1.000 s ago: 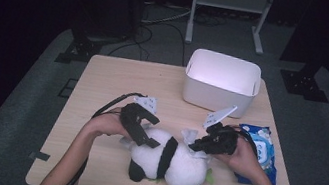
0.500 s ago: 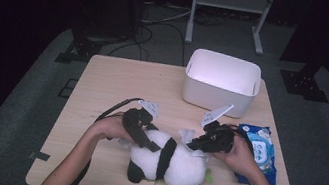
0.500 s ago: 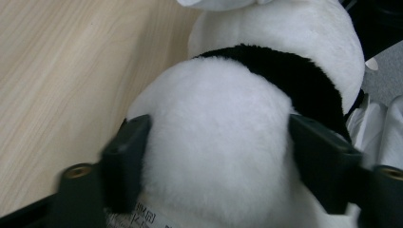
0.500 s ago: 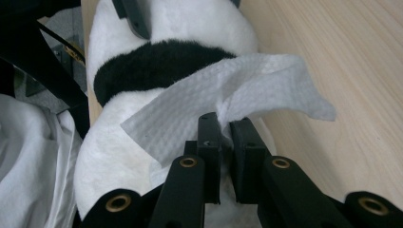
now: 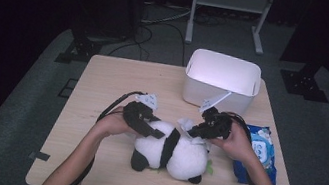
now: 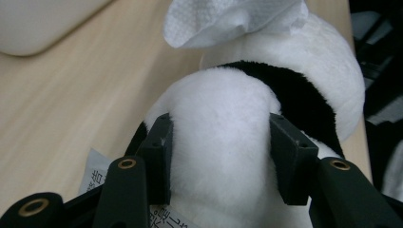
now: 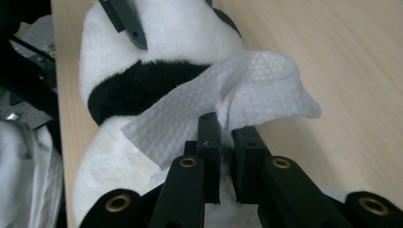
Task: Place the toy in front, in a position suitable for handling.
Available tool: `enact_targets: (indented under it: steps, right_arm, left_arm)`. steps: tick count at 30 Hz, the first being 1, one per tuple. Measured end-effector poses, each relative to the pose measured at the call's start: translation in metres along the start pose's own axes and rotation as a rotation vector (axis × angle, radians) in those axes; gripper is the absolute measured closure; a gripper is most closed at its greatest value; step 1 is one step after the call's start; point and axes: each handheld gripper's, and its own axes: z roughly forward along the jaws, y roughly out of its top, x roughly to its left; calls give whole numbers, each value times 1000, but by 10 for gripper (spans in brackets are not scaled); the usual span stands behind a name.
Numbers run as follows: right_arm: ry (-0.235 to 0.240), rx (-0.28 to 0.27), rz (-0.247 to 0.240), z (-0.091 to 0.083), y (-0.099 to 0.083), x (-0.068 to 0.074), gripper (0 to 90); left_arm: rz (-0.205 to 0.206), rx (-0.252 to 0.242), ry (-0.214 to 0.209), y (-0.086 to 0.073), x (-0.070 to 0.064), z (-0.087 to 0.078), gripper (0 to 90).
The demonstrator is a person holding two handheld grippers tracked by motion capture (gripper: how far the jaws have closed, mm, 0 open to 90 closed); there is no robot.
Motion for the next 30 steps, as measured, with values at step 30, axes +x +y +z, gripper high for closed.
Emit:
enact_targets:
  steps: [30]
  right_arm:
    - [39,2,-94,3,-7,35,832]
  left_arm:
    - [-29,19,-32,11,-16,-20,132]
